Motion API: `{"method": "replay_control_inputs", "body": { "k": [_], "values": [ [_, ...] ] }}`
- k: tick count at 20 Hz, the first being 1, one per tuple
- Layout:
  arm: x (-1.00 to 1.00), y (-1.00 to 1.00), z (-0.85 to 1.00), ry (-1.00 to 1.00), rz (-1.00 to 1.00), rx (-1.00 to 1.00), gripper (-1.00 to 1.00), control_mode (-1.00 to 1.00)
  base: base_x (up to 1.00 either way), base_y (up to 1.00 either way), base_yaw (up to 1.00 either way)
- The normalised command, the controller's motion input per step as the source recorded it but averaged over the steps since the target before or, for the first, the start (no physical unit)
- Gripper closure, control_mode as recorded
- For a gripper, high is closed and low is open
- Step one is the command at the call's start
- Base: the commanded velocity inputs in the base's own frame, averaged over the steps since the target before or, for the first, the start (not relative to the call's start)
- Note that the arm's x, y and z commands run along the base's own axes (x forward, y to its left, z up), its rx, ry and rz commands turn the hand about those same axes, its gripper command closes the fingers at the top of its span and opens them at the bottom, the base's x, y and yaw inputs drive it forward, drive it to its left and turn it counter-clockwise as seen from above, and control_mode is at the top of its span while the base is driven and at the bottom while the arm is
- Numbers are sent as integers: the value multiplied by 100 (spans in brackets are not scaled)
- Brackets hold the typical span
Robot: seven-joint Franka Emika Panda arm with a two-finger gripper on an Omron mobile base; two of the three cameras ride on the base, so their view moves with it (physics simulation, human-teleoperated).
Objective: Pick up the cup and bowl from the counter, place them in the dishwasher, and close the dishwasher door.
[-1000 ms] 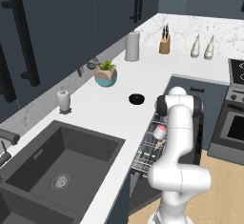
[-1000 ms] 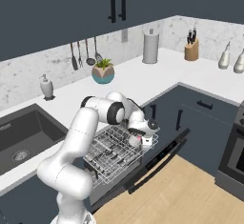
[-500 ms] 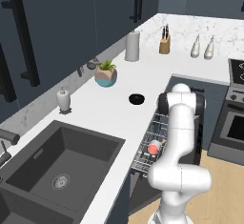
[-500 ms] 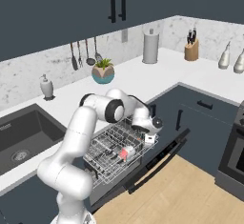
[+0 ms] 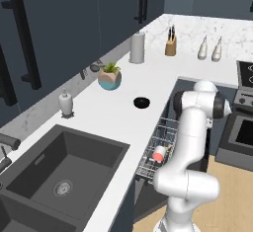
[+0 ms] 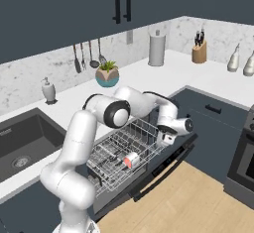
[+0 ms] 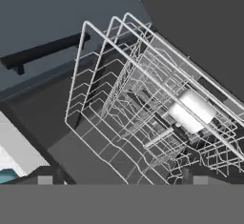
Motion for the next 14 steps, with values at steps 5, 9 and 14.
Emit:
{"method": "replay_control_inputs", "body": {
  "k": [5, 9, 14],
  "values": [
    [2, 43, 100, 10, 24, 14, -100, -100, 0, 0, 0],
    [1, 88, 90, 12, 29, 0, -100, -100, 0, 0, 0],
    [-1, 100, 47, -1, 24, -5, -100, -100, 0, 0, 0]
  ]
}}
